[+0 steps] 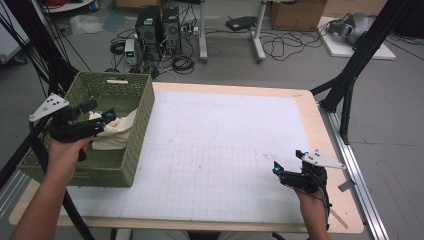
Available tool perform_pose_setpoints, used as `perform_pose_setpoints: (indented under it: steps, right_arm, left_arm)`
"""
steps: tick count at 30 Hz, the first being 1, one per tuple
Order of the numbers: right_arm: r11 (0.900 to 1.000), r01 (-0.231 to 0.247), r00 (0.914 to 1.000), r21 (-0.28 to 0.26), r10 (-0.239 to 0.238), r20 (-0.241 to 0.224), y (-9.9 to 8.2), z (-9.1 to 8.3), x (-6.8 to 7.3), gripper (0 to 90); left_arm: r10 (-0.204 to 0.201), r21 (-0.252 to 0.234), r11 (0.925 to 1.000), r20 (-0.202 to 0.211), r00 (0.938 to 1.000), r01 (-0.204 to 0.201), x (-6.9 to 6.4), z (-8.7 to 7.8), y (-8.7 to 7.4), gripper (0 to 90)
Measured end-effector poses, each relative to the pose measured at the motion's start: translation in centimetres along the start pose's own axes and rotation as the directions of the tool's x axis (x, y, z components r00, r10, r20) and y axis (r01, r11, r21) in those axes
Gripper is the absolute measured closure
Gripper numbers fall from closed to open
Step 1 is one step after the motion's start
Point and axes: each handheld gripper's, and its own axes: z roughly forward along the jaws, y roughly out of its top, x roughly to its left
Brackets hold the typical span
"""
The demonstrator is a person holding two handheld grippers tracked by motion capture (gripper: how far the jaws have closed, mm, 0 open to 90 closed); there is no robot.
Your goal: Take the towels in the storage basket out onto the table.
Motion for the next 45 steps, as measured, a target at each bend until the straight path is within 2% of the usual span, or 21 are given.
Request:
perform_pose_setpoints:
  steps: [6, 9, 15, 16, 17, 19, 22, 24, 25, 26, 28, 29, 30, 31, 32, 33, 34, 37, 38, 39, 45]
  right_arm:
    - [1.0000, -0.001, 1.0000, 0.001, 0.001, 0.001, 0.0, 0.0, 0.0, 10.5]
    - [1.0000, 0.000, 1.0000, 0.000, 0.000, 0.002, 0.0, 0.0, 0.0, 10.5]
    - [1.0000, -0.005, 1.0000, 0.000, 0.005, 0.005, 0.0, -0.1, -0.1, 10.5]
    - [1.0000, -0.009, 1.0000, 0.002, 0.009, 0.003, 0.0, -0.1, -0.1, 10.5]
    - [1.0000, -0.007, 1.0000, 0.002, 0.007, 0.004, 0.0, -0.1, -0.1, 10.5]
    - [1.0000, -0.004, 1.0000, 0.003, 0.004, 0.004, 0.0, -0.1, 0.0, 10.5]
    - [1.0000, -0.004, 1.0000, 0.003, 0.004, 0.004, 0.0, -0.1, -0.1, 10.5]
    - [1.0000, -0.008, 1.0000, 0.004, 0.008, 0.005, 0.0, 0.0, -0.1, 10.5]
    - [0.9999, -0.011, 0.9999, 0.002, 0.011, 0.005, 0.0, 0.0, 0.0, 10.5]
    - [1.0000, -0.007, 1.0000, 0.002, 0.007, 0.006, 0.0, 0.0, 0.0, 10.5]
    - [1.0000, -0.007, 1.0000, 0.002, 0.007, 0.005, 0.0, 0.0, 0.0, 10.5]
    - [1.0000, -0.003, 1.0000, 0.002, 0.003, 0.006, 0.0, 0.0, -0.1, 10.5]
    - [1.0000, 0.000, 1.0000, 0.000, 0.000, 0.005, 0.0, 0.0, -0.1, 10.5]
    - [1.0000, 0.001, 1.0000, 0.001, -0.001, 0.006, 0.0, 0.0, -0.1, 10.5]
    - [1.0000, 0.001, 1.0000, 0.001, -0.001, 0.006, 0.0, 0.0, -0.1, 10.5]
    - [1.0000, -0.002, 1.0000, 0.000, 0.002, 0.007, 0.0, 0.0, -0.1, 10.5]
    - [1.0000, -0.004, 1.0000, 0.002, 0.004, 0.008, 0.0, 0.0, -0.1, 10.5]
    - [1.0000, -0.006, 1.0000, 0.002, 0.006, 0.007, 0.0, 0.0, -0.1, 10.5]
    - [1.0000, -0.003, 1.0000, 0.003, 0.003, 0.009, 0.0, 0.0, -0.1, 10.5]
    - [1.0000, -0.007, 0.9999, 0.003, 0.007, 0.010, 0.0, 0.0, -0.2, 10.5]
    - [0.9999, -0.009, 0.9999, 0.009, 0.009, 0.009, -0.1, 0.1, -0.2, 10.5]
  left_arm:
    - [-0.002, 0.130, 0.9913, -0.096, 0.9953, 0.015, 2.8, 1.7, -0.8, 20.2]
    - [-0.012, 0.205, 0.9779, -0.131, 0.9913, 0.039, 3.9, 2.9, -1.7, 20.2]
    - [-0.041, 0.360, 0.9234, -0.255, 0.9661, 0.134, 5.8, 4.7, -4.0, 20.3]
    - [-0.041, 0.360, 0.9234, -0.255, 0.9661, 0.134, 5.8, 4.7, -4.0, 20.3]
    - [-0.041, 0.377, 0.9143, -0.279, 0.9596, 0.148, 6.1, 4.9, -4.2, 20.4]
    - [-0.013, 0.395, 0.9073, -0.319, 0.9478, 0.145, 6.3, 5.1, -4.5, 20.4]
    - [-0.009, 0.412, 0.8984, -0.331, 0.9436, 0.153, 6.5, 5.3, -4.8, 20.5]
    - [-0.001, 0.439, 0.8839, -0.342, 0.9395, 0.161, 6.8, 5.5, -5.1, 20.4]
    - [-0.012, 0.458, 0.8697, -0.352, 0.9360, 0.183, 7.0, 5.7, -5.3, 20.4]
    - [-0.012, 0.458, 0.8697, -0.352, 0.9360, 0.183, 7.0, 5.7, -5.3, 20.4]
    - [-0.013, 0.495, 0.8452, -0.360, 0.9331, 0.202, 7.3, 6.2, -5.7, 20.4]
    - [-0.013, 0.495, 0.8452, -0.360, 0.9331, 0.202, 7.3, 6.2, -5.7, 20.5]
    - [-0.012, 0.518, 0.8295, -0.358, 0.9338, 0.209, 7.3, 6.4, -5.9, 20.7]
    - [-0.005, 0.573, 0.7889, -0.356, 0.9345, 0.223, 7.6, 6.8, -6.5, 21.3]
    - [-0.005, 0.573, 0.7889, -0.356, 0.9345, 0.223, 7.6, 6.8, -6.5, 21.2]
    - [-0.012, 0.604, 0.7557, -0.373, 0.9279, 0.253, 7.9, 7.3, -7.1, 21.1]
    - [-0.012, 0.604, 0.7557, -0.373, 0.9279, 0.253, 7.9, 7.3, -7.1, 21.1]
    - [0.007, 0.644, 0.7175, -0.388, 0.9216, 0.266, 8.2, 7.9, -8.0, 19.4]
    - [0.007, 0.644, 0.7175, -0.388, 0.9216, 0.266, 8.2, 7.9, -8.0, 18.9]
    - [0.037, 0.703, 0.6605, -0.381, 0.9238, 0.264, 8.3, 8.2, -8.8, 18.5]
    - [0.027, 0.704, 0.6586, -0.375, 0.9266, 0.266, 8.3, 8.3, -8.9, 16.9]
